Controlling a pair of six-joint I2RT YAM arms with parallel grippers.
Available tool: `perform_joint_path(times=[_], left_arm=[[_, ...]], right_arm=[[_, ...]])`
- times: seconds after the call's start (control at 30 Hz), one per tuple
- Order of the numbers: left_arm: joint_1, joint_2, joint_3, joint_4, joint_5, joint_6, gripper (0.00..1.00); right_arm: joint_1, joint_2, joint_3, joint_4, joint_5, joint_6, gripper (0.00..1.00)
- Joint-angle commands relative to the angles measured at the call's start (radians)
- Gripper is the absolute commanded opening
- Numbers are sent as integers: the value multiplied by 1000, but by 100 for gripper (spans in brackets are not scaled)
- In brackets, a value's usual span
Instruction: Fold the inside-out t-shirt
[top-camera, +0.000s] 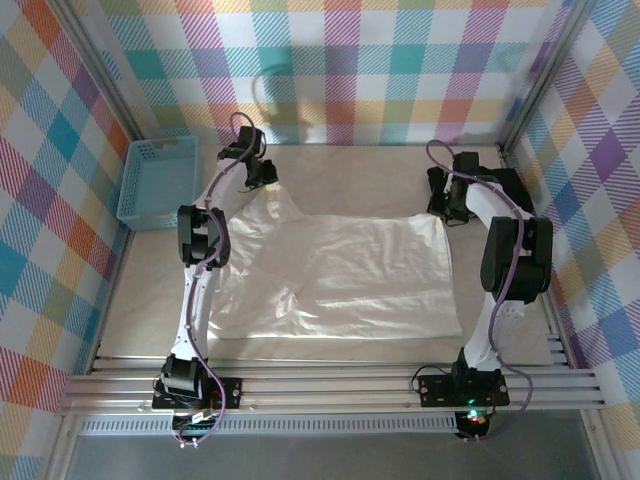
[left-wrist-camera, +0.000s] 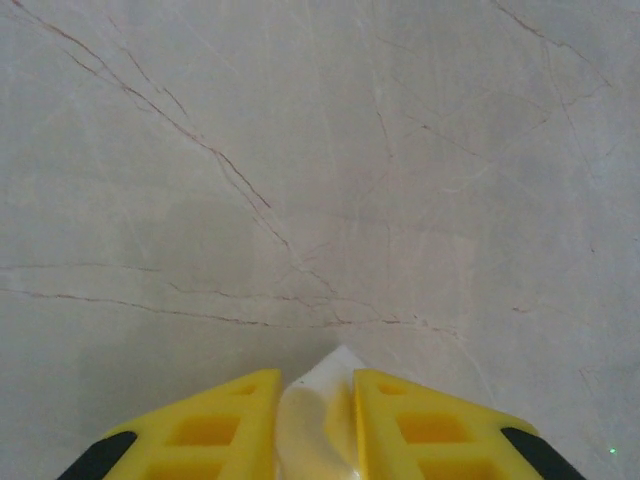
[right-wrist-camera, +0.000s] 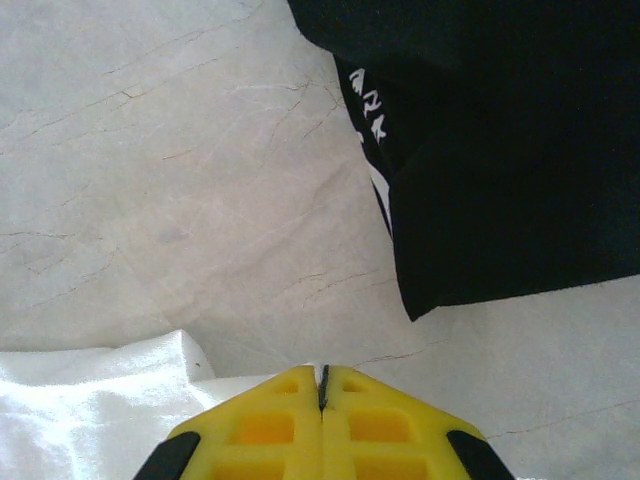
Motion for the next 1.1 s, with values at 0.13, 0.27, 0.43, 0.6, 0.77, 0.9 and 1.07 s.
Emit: perform_joint_path(times=[0.13,0.27,0.43,0.6,0.77,0.9,1.07], left_arm=[[16,12,51,25,14,26,12],[21,2,60,24,32,23,0],[30,-51,58,0,79,1,0],[30,-209,-71,-21,106,-14,0],[39,-534,-501,86,70,-72,0],[41,-765,-780,134,49,-118,0],[42,-1014,-1000,90,-37,-132,0]], right_arm=[[4,-1,6,-5,-7,-24,1],[4,-17,6,-7,-8,-22,1],[5,-50,2,-5,-11,-13,1],[4,-108,-32,6,-7,-6,0],[3,-178,-97,21,24,-21,1],[2,-247,-157,30,76,-27,1],[3,-358,-282,99,102,-51,1]])
